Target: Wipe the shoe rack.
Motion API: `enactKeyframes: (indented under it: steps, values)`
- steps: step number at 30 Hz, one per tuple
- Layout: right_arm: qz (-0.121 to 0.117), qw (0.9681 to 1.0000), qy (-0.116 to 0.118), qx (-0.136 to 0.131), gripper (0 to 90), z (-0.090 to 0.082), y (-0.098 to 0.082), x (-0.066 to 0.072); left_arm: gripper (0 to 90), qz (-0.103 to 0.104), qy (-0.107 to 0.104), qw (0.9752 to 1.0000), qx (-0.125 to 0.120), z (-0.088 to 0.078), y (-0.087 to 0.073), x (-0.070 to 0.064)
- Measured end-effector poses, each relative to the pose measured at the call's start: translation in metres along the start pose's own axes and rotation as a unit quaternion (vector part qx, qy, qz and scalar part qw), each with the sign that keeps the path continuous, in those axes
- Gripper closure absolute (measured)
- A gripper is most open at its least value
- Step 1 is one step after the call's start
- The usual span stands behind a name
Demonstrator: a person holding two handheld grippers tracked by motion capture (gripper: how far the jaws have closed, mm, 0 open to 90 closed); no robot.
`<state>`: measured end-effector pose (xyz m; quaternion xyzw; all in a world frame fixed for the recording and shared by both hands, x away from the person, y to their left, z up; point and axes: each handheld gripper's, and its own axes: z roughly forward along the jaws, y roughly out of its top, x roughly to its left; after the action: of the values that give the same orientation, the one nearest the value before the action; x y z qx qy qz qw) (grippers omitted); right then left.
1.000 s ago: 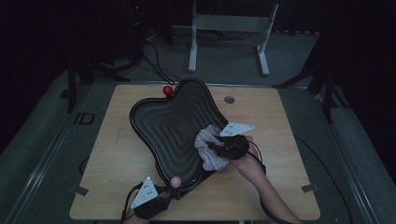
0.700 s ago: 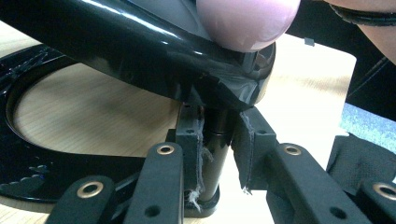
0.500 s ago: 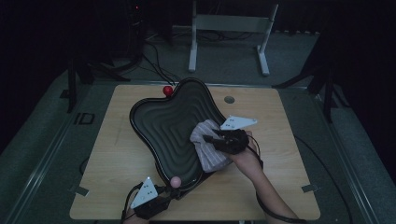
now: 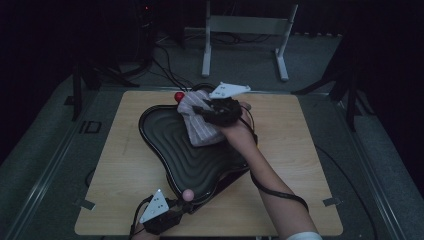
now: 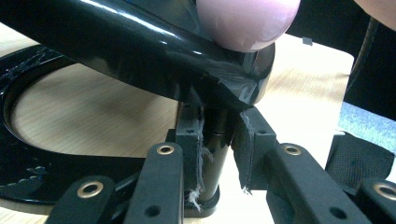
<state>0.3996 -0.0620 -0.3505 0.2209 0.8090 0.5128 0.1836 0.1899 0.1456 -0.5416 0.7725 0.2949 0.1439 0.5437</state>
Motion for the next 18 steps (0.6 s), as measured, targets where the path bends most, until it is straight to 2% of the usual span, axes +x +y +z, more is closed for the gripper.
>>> enactKeyframes:
  steps: [4,7,9,11,15,18]
  values:
    - [0.0,0.9999,-0.002,0.012,69.1,0.023,0.01,-0.002,73.8,0.001,0.0,1.0,0.0,0.0,0.0,0.0]
    - [0.003,0.9997,-0.009,0.023,68.1,0.038,0.01,-0.003,73.8,-0.001,0.001,1.0,-0.002,-0.001,0.0,0.001]
    - [0.012,0.9997,-0.006,0.02,68.1,0.04,0.008,-0.005,73.8,-0.002,0.002,1.0,-0.001,-0.001,0.0,0.002]
    - [0.008,0.9996,-0.008,0.027,68.2,0.041,0.005,-0.005,73.8,-0.001,0.002,1.0,-0.001,-0.001,0.0,0.001]
    - [0.001,0.9985,-0.007,0.055,68.3,0.046,-0.009,-0.004,73.9,0.001,0.003,1.0,0.001,-0.001,0.0,0.001]
    - [0.014,0.9989,-0.002,0.045,68.6,0.041,-0.02,-0.005,73.9,0.0,0.003,1.0,0.0,-0.001,0.0,0.001]
